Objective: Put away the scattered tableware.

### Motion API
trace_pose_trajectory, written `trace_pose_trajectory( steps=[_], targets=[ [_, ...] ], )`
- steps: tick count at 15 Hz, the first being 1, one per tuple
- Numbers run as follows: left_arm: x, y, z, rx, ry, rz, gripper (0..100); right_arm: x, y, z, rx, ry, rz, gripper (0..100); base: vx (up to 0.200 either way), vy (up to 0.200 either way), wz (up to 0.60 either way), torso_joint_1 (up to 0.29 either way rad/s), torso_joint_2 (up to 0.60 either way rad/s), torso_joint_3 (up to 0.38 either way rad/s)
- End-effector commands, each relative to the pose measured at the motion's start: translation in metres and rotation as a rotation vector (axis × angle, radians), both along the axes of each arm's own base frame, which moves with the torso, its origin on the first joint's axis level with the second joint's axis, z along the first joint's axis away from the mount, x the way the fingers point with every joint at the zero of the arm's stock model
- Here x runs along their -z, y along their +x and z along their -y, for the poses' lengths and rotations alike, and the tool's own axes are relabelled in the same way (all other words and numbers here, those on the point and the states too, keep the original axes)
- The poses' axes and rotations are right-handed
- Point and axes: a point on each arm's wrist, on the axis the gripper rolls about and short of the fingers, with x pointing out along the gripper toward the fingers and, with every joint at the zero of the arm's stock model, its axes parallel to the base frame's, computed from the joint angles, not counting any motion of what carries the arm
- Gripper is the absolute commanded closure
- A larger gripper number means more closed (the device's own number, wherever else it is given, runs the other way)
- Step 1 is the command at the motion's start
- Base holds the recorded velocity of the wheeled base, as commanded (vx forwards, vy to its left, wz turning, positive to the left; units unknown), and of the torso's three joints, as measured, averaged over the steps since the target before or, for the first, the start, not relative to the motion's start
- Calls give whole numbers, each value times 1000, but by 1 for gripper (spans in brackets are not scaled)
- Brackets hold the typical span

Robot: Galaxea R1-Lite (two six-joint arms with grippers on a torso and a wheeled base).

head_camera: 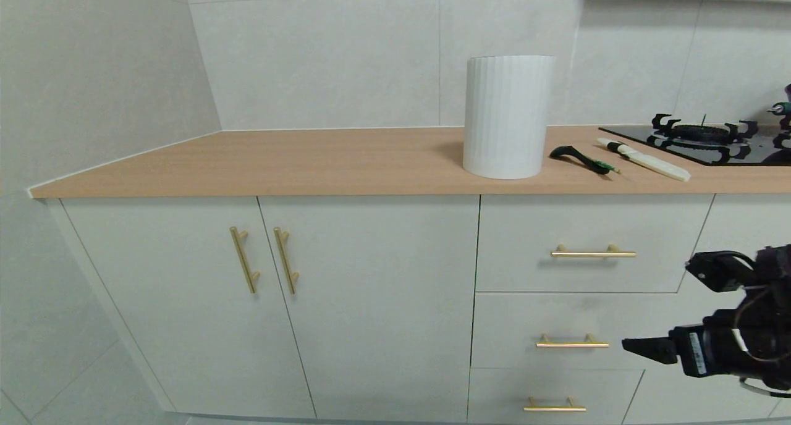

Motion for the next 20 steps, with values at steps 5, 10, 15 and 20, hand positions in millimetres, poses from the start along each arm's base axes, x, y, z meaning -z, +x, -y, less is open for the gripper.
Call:
trace_pose_trajectory(
  steps=[5,10,15,20],
  targets=[
    [0,0,0,-1,0,1,0,109,86,-7,69,-83,-142,0,0,0,0,0,0,0],
    [0,0,0,-1,0,1,0,163,107,-7,152,-113,-72,0,0,0,0,0,0,0],
    [0,0,0,-1,0,-1,0,184,118,-6,227,-130,60,0,0,0,0,0,0,0],
    [0,0,0,-1,0,1,0,186,125,-6,272,-85,73,0,0,0,0,0,0,0]
  ],
)
